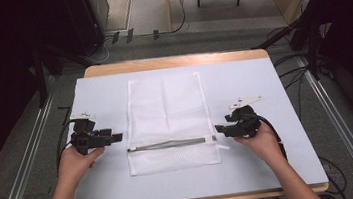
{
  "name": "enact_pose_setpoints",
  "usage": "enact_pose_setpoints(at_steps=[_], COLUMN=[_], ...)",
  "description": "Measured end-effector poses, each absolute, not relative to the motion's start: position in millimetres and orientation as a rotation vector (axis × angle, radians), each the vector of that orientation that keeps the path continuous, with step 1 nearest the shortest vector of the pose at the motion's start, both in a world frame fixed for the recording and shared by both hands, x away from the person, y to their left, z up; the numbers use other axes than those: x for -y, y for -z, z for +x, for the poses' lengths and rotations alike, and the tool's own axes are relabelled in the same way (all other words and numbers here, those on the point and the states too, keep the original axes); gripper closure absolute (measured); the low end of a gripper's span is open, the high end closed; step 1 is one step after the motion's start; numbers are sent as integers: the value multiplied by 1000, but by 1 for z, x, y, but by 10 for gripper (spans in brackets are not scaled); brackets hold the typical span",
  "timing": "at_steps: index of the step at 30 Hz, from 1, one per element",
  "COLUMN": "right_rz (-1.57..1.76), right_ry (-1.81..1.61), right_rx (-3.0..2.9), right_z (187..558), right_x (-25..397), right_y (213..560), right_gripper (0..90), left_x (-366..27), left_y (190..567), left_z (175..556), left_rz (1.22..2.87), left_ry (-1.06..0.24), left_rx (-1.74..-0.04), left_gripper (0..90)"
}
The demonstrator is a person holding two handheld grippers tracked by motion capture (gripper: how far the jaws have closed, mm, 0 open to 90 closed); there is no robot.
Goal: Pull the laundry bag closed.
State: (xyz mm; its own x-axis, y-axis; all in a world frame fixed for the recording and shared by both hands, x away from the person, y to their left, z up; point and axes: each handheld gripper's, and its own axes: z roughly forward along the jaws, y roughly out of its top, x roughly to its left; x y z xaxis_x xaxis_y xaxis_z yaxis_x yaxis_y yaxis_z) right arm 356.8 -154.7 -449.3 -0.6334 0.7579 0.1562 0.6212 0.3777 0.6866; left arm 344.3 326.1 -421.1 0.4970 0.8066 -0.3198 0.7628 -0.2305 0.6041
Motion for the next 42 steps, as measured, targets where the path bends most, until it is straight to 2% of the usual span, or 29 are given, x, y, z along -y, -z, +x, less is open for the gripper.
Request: enact_pose_setpoints(at_steps=[20,42], right_rz=[1204,1130], right_ry=[-1107,-1122], right_rx=[-2477,-2550], right_z=[354,345], right_x=[149,118], right_y=[447,439], right_gripper=[430,456], left_x=[-326,-333], left_y=[421,420], left_z=[343,334], left_rz=[2023,2024], left_ry=[-72,-58], left_rx=[-1264,-1277], left_gripper=[366,374])
